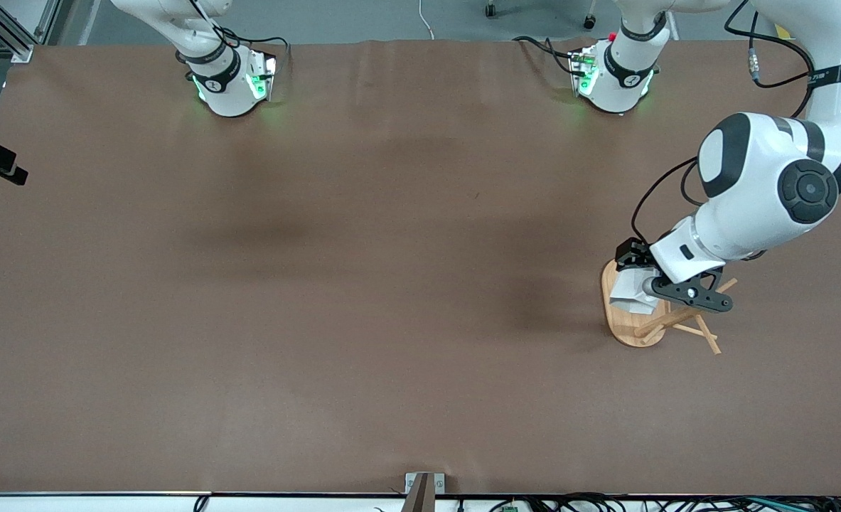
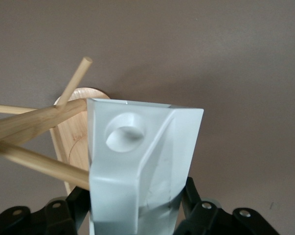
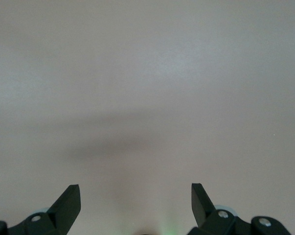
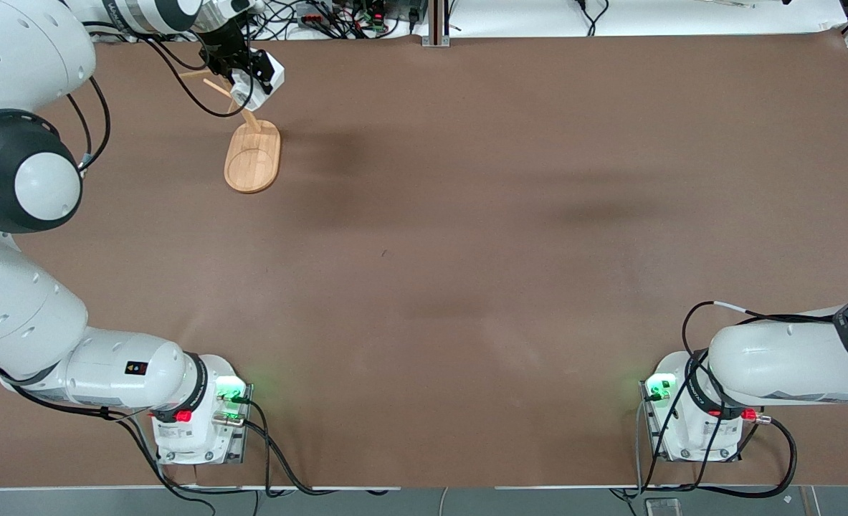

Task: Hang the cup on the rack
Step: 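Lower the cup's handle hole onto a rack peg with the left gripper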

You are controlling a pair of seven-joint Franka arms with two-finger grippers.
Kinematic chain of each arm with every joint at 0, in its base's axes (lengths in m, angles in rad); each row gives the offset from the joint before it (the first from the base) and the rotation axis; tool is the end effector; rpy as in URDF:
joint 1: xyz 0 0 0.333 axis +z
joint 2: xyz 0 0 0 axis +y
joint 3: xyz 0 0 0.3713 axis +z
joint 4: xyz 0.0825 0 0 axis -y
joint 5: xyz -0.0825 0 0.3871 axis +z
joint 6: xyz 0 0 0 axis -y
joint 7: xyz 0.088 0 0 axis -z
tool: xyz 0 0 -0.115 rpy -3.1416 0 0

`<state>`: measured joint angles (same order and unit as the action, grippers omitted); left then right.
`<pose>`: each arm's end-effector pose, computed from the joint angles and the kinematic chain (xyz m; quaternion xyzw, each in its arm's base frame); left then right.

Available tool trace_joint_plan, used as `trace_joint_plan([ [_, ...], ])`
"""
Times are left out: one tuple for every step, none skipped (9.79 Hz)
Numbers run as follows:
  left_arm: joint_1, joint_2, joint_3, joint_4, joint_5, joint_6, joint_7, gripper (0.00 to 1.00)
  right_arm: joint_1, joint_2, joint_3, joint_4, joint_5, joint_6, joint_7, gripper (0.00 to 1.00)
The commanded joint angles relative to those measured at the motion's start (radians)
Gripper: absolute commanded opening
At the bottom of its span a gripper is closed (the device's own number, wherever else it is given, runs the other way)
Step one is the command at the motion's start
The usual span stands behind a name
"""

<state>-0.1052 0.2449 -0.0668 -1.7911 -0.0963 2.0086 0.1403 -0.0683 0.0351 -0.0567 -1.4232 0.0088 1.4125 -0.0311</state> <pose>0.6280 -0.1123 0.4566 0.9896 -0.1337 -0.0144 0.0512 0.5494 -0.0671 0.7077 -0.9987 0.0463 0.0225 0.0051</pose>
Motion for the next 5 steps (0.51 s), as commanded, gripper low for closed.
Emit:
trace_joint_plan([
  [-0.005, 0.022, 0.018, -0.021, -0.019, 0.022, 0.034, 0.0, 0.024, 0.0, -0.011, 0.012, -0.023, -0.015, -0.006, 1.0],
  [-0.005, 0.03, 0.028, -0.021, -0.02, 0.025, 0.036, 0.01, 0.028, -0.001, -0.021, 0.012, -0.021, -0.015, -0.006, 1.0],
  [-0.005, 0.034, 0.03, -0.021, -0.02, 0.033, 0.036, 0.01, 0.028, 0.0, -0.022, 0.013, -0.021, -0.015, -0.006, 1.0],
  [-0.005, 0.039, 0.031, -0.021, -0.02, 0.038, 0.036, 0.01, 0.019, 0.0, -0.02, 0.014, -0.015, -0.011, -0.006, 1.0],
  [-0.005, 0.043, 0.038, -0.017, -0.019, 0.038, 0.038, 0.04, 0.025, 0.0, -0.02, 0.014, -0.018, -0.012, -0.004, 1.0],
])
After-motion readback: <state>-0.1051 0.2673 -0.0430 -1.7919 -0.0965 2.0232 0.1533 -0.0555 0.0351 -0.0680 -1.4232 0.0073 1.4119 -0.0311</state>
